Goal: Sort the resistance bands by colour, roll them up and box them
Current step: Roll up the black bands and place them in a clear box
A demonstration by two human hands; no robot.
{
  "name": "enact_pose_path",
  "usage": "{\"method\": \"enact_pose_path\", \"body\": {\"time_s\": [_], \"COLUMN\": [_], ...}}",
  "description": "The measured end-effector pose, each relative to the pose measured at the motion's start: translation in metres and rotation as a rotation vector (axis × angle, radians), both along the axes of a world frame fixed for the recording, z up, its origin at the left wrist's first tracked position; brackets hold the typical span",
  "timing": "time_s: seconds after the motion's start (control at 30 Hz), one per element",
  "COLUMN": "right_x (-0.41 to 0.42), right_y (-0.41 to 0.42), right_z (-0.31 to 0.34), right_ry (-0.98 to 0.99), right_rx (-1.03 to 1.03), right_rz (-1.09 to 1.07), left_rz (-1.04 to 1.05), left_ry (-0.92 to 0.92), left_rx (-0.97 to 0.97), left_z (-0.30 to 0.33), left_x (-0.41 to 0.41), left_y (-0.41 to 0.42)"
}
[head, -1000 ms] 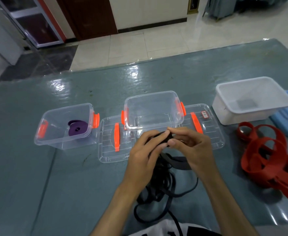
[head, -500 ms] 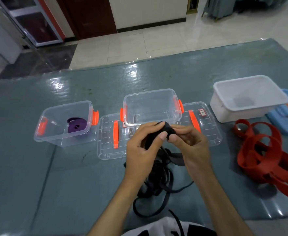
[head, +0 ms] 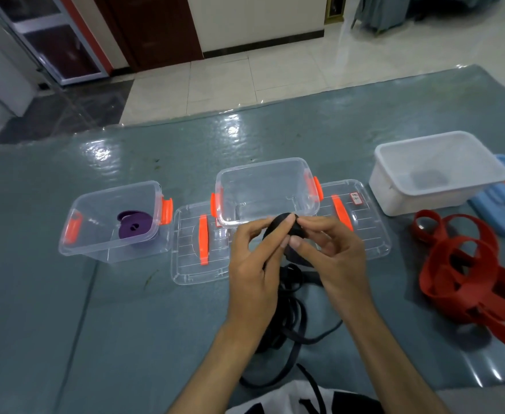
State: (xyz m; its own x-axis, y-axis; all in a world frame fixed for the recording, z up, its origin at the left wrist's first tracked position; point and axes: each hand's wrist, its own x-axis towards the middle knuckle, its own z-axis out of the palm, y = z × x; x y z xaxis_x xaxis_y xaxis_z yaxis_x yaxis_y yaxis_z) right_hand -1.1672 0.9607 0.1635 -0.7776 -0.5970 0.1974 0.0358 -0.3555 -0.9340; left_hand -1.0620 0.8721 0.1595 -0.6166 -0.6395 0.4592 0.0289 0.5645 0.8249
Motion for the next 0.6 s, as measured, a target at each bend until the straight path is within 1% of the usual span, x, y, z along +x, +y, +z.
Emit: {"method": "enact_pose_path", "body": {"time_s": [0.1,0.13,0.23,0.3,0.47,0.53,0.6], "right_x": [0.002,0.004,0.009,0.01,0.003,-0.003,-0.009], "right_y": [-0.001,-0.002,-0.005,-0.007,-0.009,-0.008,-0.008], "right_z": [0.001,0.0,-0.003,-0.008,-0.008,-0.008,-0.007], "right_ry": [-0.066,-0.106,-0.254,-0.289,-0.273,-0.183,-0.042], "right_rx": [-0.025,-0.035,-0.046,-0.033,0.021,0.08,0.16], "right_rz": [-0.018,-0.034,-0.086,-0.084,-0.027,0.007,0.023], "left_rz": [-0.001,0.005,-0.017,-0.019,0.011,0.028,0.036], "left_ry": [0.022,0.036,0.093,0.12,0.081,0.053,0.041], "left_rx": [0.043,0.08,0.273,0.296,0.239,0.225,0.23], "left_z": [0.003,0.005,0.006,0.003,-0.006,-0.009,-0.011], "left_x": [-0.001,-0.002,0.0,0.001,0.001,0.003,0.005], "left_y": [-0.001,-0.003,-0.008,-0.013,-0.017,-0.016,-0.017]}}
